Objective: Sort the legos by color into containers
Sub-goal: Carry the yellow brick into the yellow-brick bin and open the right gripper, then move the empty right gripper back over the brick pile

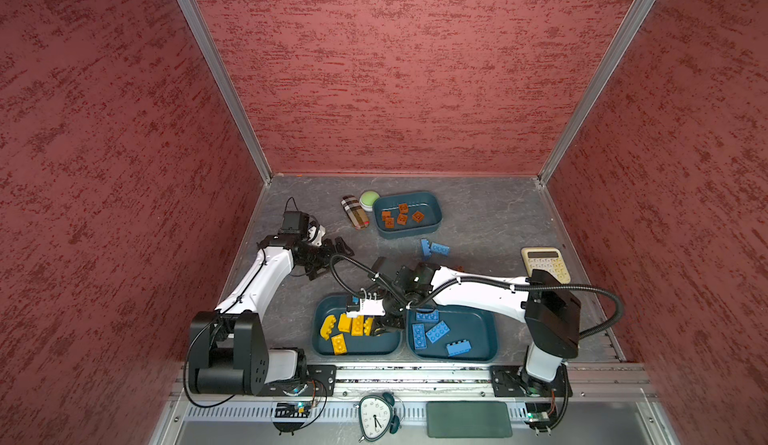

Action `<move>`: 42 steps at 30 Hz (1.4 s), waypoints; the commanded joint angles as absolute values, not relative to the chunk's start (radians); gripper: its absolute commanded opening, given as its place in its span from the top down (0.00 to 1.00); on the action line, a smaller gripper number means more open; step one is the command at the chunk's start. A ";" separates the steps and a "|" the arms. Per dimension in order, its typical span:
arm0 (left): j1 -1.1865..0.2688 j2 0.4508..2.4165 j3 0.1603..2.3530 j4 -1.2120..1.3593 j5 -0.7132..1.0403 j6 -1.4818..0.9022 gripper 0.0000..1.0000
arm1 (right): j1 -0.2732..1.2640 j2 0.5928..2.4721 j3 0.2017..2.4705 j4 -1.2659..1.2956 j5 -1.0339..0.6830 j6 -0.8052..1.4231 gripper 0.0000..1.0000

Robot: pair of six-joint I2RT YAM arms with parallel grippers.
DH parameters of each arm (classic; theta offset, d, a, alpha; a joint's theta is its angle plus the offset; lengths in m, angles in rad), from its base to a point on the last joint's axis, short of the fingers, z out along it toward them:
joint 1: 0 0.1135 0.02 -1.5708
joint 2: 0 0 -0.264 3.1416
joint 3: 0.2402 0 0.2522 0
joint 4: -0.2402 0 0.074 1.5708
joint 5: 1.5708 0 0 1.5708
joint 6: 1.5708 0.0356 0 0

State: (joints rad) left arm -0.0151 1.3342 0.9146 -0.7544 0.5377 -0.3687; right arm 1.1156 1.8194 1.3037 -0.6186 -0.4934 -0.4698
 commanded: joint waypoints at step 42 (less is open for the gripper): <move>-0.027 1.365 0.910 -0.747 0.537 -0.349 0.01 | 0.629 1.731 1.180 -0.800 -0.111 -0.512 0.32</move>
State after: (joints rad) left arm -0.0227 1.3567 0.9146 -0.7544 0.5407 -0.3676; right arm 0.6289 1.7134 1.2057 -0.7734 -0.1455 -0.4580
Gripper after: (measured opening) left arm 0.995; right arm 0.688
